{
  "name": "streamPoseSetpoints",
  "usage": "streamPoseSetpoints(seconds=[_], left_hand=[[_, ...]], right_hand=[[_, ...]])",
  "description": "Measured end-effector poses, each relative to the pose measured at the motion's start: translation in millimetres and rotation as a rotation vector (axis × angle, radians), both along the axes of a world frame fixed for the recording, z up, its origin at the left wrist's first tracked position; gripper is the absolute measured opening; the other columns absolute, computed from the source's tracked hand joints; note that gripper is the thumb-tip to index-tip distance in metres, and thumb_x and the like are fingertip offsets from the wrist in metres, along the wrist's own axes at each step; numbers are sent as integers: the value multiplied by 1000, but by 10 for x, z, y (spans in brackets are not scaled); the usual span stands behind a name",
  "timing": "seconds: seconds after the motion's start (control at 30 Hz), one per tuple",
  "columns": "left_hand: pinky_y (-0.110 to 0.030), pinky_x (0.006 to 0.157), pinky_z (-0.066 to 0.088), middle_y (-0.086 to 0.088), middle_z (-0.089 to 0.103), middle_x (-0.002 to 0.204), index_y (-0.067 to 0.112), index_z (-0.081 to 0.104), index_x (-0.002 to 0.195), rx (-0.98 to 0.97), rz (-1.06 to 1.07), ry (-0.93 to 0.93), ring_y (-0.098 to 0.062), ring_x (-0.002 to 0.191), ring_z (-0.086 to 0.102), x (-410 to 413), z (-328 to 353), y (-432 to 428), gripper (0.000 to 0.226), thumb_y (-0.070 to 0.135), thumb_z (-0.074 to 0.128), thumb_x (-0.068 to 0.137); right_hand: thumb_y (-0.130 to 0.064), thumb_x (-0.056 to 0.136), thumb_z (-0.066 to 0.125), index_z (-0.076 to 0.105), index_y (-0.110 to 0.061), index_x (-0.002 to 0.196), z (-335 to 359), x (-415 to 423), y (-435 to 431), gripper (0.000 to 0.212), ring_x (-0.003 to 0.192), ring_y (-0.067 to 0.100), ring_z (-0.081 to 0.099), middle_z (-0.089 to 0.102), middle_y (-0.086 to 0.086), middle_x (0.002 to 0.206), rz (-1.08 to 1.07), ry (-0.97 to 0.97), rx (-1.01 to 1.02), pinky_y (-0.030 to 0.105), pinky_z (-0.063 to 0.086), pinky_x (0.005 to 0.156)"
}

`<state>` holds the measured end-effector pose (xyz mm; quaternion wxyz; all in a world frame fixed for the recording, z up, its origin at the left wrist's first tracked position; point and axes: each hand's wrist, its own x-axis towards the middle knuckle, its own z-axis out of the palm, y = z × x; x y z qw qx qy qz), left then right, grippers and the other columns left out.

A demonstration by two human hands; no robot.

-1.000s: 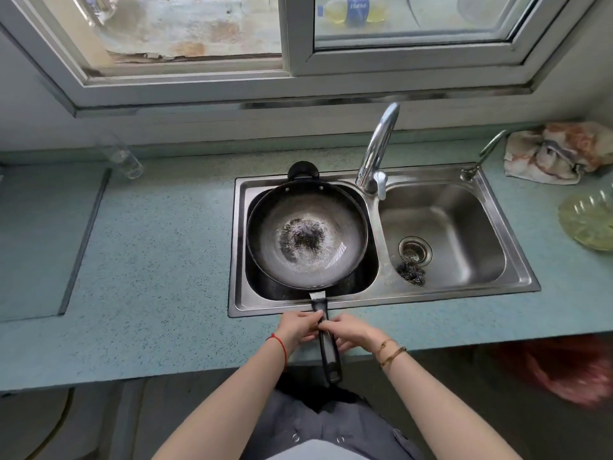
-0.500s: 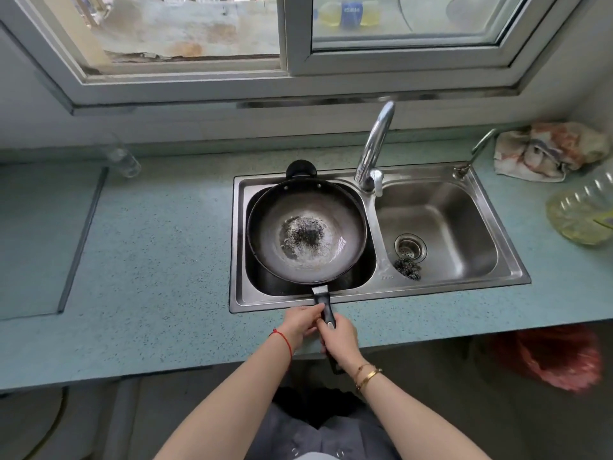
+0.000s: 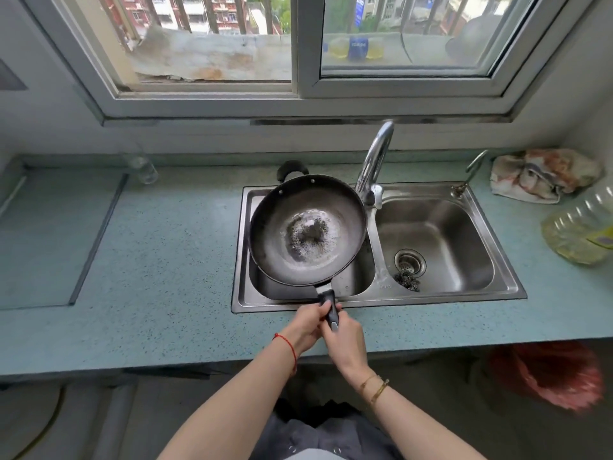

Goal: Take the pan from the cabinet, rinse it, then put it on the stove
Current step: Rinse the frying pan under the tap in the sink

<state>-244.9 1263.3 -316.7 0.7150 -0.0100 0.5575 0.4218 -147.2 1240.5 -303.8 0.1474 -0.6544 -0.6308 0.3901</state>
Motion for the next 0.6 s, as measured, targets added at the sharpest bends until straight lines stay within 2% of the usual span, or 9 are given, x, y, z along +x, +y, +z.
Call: streamPoseSetpoints(seconds=[0.1, 0.17, 0.3, 0.37, 0.47, 0.6], left_hand=[[-22, 65, 53, 5, 74, 68, 7, 64, 93, 79, 1, -9, -11, 67, 66, -17, 74, -48, 22, 8, 44, 102], [-22, 67, 51, 5, 75, 71, 9, 66, 95, 133, -4, 17, -9, 67, 67, -43, 112, -75, 21, 8, 46, 102], [-16, 60, 55, 2, 76, 75, 9, 69, 94, 201, -22, 131, -5, 61, 71, -161, 207, -177, 18, 7, 52, 99], [-16, 60, 56, -1, 76, 75, 7, 71, 93, 231, -31, 183, -7, 63, 72, -244, 248, -243, 14, 7, 57, 96], [-16, 58, 55, -3, 76, 71, 2, 71, 88, 269, -42, 278, -8, 61, 72, -361, 252, -302, 11, 5, 61, 93], [-17, 60, 56, -10, 72, 75, 0, 69, 83, 278, -37, 356, -10, 59, 70, -457, 276, -344, 9, 4, 65, 90]], right_hand=[[-35, 94, 60, 61, -13, 126, 66, 64, -8, 39, 93, 26, 70, 74, 10, 101, 67, 8, 63, 29, 50, 68], [-35, 92, 62, 64, -15, 115, 82, 104, 32, 31, 86, 24, 70, 74, 7, 93, 108, 36, 72, 29, 49, 66], [-32, 87, 67, 64, -22, 83, 134, 88, 96, 11, 59, 14, 62, 67, -2, 67, 154, 140, 24, 30, 46, 56], [-27, 87, 67, 59, -20, 75, 184, 48, 75, 16, 42, 10, 53, 59, -3, 54, 145, 235, -47, 29, 45, 45], [-18, 91, 61, 57, -9, 79, 263, -16, 32, 15, 32, 14, 46, 51, 2, 47, 139, 354, -179, 24, 38, 33], [-16, 92, 57, 58, -5, 82, 396, -114, -15, 15, 32, 15, 44, 49, 1, 46, 118, 425, -274, 23, 37, 32]])
